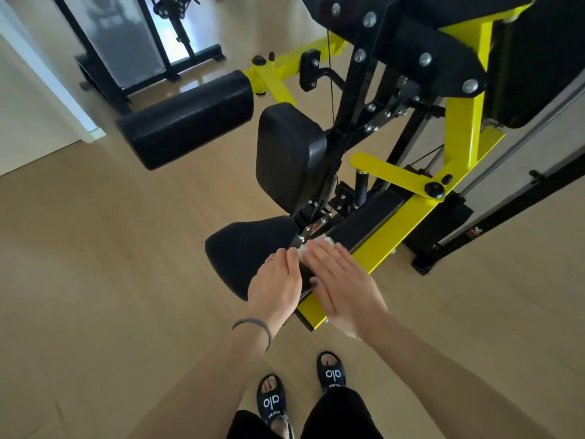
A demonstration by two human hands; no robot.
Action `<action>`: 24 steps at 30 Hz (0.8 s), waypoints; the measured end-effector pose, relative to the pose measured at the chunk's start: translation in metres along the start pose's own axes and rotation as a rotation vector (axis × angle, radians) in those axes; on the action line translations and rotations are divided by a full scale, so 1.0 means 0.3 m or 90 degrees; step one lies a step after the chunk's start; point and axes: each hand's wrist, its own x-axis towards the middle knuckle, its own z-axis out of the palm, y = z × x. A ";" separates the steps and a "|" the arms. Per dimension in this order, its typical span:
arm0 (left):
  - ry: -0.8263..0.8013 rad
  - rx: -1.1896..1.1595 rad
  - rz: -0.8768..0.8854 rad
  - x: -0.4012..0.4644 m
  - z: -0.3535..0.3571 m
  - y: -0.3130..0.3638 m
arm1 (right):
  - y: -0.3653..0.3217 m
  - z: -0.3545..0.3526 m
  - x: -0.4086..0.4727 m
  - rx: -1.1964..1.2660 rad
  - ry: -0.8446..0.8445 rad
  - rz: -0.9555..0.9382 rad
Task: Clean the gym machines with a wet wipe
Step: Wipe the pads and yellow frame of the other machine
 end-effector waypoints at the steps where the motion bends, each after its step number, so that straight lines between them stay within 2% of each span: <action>1: 0.010 0.021 -0.006 0.005 0.007 0.000 | 0.043 -0.018 0.015 -0.017 -0.009 0.027; 3: 0.025 0.083 0.000 0.017 0.016 0.005 | 0.166 -0.028 0.060 -0.012 0.027 0.137; 5: 0.030 0.130 0.006 0.031 0.021 0.005 | 0.297 -0.061 0.127 0.057 0.052 0.240; 8: 0.028 0.153 -0.018 0.036 0.022 0.013 | 0.381 -0.050 0.186 0.101 0.105 0.308; 12: 0.024 0.175 -0.048 0.027 0.029 0.038 | 0.386 -0.055 0.244 0.251 0.166 0.410; 15: 0.036 0.178 -0.072 0.022 0.044 0.036 | 0.414 -0.052 0.260 0.251 0.140 0.415; 18: 0.047 0.136 -0.102 0.024 0.051 0.033 | 0.461 -0.099 0.301 0.199 0.056 0.396; 21: 0.049 0.143 -0.083 0.025 0.048 0.033 | 0.478 -0.158 0.345 0.201 -0.018 0.417; 24: 0.002 0.141 -0.062 0.027 0.032 0.037 | 0.459 -0.162 0.347 0.193 -0.022 0.408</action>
